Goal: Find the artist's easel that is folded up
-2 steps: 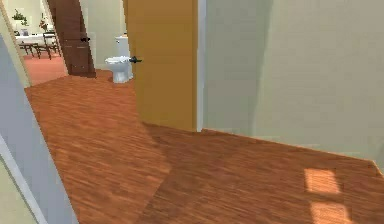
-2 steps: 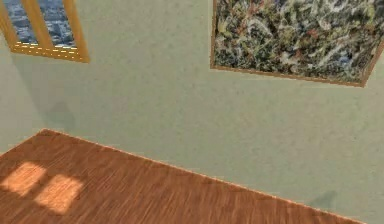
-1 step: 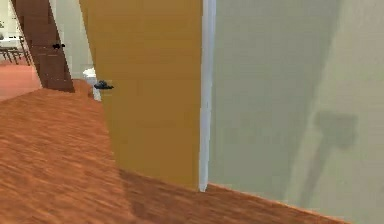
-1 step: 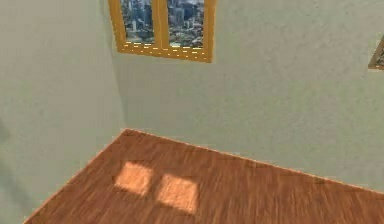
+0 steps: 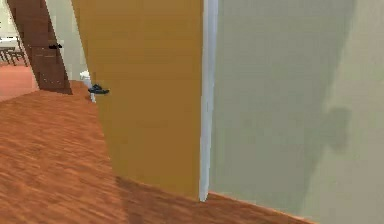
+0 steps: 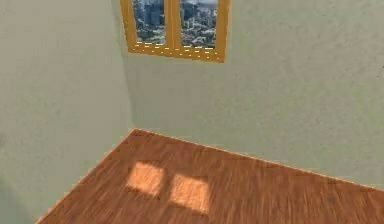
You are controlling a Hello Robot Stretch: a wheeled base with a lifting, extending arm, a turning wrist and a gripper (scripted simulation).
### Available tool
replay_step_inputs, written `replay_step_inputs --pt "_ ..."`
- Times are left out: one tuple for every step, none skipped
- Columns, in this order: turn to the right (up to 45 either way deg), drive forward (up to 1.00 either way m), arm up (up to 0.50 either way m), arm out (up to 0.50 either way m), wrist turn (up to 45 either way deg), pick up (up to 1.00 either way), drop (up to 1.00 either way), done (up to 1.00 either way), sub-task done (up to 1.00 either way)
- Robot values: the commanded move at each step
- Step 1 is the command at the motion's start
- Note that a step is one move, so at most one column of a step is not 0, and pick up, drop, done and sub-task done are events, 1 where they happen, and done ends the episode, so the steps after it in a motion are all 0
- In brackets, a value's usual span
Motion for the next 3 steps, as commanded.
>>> replay_step_inputs --pt "-45.0 0.00 0.00 0.00 0.0 0.00 0.00 0.00 0.00" --pt "-3.0 0.00 0.00 0.00 0.0 0.00 0.00 0.00 0.00" --pt "0.0 1.00 0.00 0.00 0.0 0.00 0.00 0.00 0.00"
